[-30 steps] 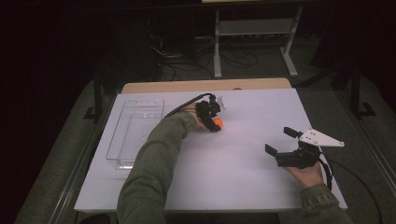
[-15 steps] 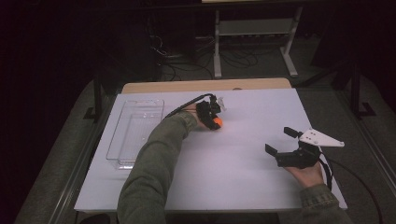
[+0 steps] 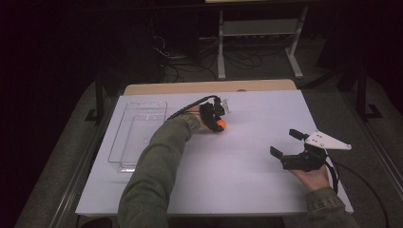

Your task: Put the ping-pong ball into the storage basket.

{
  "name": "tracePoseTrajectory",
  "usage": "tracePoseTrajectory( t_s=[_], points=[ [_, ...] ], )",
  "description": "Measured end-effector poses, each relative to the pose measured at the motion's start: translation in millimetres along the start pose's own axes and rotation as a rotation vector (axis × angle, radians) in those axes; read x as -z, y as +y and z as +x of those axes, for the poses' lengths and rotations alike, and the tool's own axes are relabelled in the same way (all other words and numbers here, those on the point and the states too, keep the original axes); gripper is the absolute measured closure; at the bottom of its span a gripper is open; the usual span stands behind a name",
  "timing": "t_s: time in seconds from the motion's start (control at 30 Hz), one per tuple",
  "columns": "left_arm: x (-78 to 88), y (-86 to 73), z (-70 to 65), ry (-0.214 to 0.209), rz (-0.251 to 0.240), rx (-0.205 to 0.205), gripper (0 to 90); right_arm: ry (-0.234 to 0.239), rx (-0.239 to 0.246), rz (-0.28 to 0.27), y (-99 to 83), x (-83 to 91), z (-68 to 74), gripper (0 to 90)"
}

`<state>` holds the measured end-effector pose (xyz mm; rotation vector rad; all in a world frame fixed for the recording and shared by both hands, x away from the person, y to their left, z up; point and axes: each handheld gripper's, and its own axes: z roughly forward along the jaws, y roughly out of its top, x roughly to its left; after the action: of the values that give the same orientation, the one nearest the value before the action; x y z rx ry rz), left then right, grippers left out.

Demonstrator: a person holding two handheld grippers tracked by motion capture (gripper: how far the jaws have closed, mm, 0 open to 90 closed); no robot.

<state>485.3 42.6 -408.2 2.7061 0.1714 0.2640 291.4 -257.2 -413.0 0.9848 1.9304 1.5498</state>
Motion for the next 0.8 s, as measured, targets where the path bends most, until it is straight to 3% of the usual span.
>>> tracePoseTrajectory(
  t_s=[0.8],
  points=[
    [49.6, 7.9, -6.2, 0.029, -0.055, -0.022, 50.6, 0.003, 0.0, 0.0, 0.2, -0.8, 0.8, 0.0]
  ],
)
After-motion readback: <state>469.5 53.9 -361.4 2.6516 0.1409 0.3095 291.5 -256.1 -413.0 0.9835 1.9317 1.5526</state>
